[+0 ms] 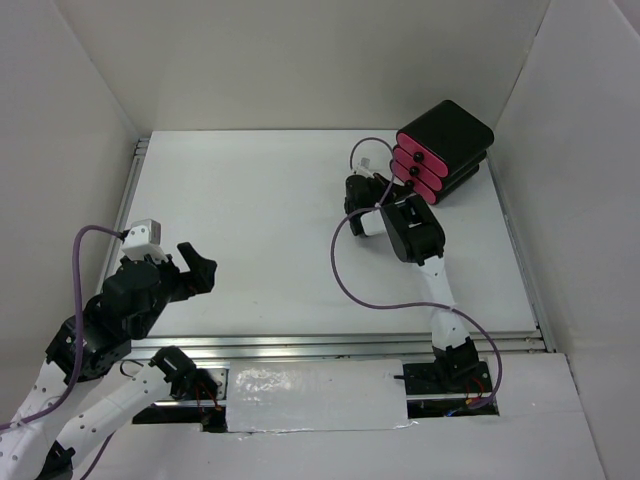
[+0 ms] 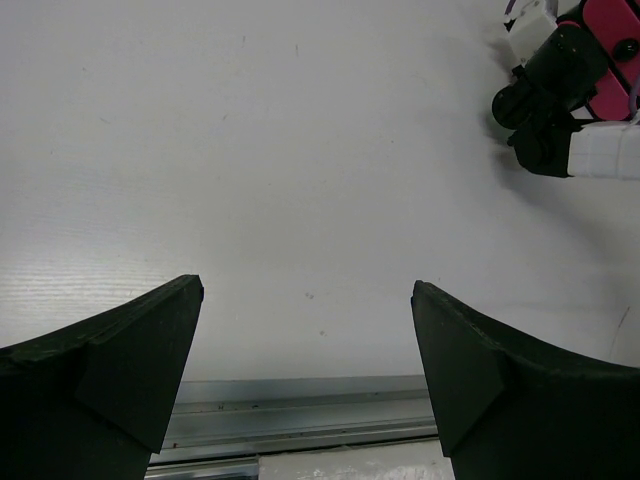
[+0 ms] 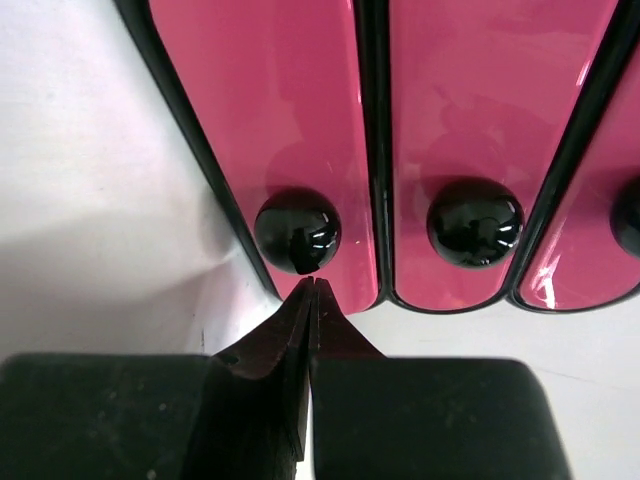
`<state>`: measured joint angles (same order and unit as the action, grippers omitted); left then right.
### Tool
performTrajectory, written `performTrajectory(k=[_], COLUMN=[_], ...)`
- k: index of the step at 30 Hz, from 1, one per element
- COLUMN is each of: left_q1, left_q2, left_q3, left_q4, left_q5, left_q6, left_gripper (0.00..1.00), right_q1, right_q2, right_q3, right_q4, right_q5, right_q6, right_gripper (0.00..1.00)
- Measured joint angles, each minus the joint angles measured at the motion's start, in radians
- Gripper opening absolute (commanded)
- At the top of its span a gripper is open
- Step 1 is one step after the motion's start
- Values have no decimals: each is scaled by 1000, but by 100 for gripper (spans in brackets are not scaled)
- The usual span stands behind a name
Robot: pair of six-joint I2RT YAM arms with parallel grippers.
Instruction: Organize the makeup
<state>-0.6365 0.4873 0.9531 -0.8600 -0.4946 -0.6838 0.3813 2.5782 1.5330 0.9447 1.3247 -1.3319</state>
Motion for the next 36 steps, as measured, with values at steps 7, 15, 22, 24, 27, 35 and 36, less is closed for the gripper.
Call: performTrajectory(k=[7, 15, 22, 24, 27, 35, 36], left_q1=[0, 0, 0, 0, 0, 0, 0], left_q2=[0, 0, -1, -1, -1, -1, -1], left_q3=[0, 0, 0, 0, 0, 0, 0], left_q4=[0, 0, 0, 0, 0, 0, 0], left_q5=[1, 1, 1, 1, 1, 1, 1], left_q6=[0, 0, 0, 0, 0, 0, 0], left_gripper=[99, 99, 99, 99, 99, 99, 99], right_q1=[-16, -23, -47, -57, -67, -80, -81], right_q2=[-75, -95, -107, -117, -128, -129, -130], right_q3=[1, 29, 96, 96, 96, 101, 101], right_q4=[-243, -475, -805, -831, -846, -874, -877], right_q5=[-29, -48, -125, -133, -132, -134, -134], right_q6=[228, 423, 714, 742, 758, 797, 800], right_gripper=[0, 0, 0, 0, 0, 0, 0])
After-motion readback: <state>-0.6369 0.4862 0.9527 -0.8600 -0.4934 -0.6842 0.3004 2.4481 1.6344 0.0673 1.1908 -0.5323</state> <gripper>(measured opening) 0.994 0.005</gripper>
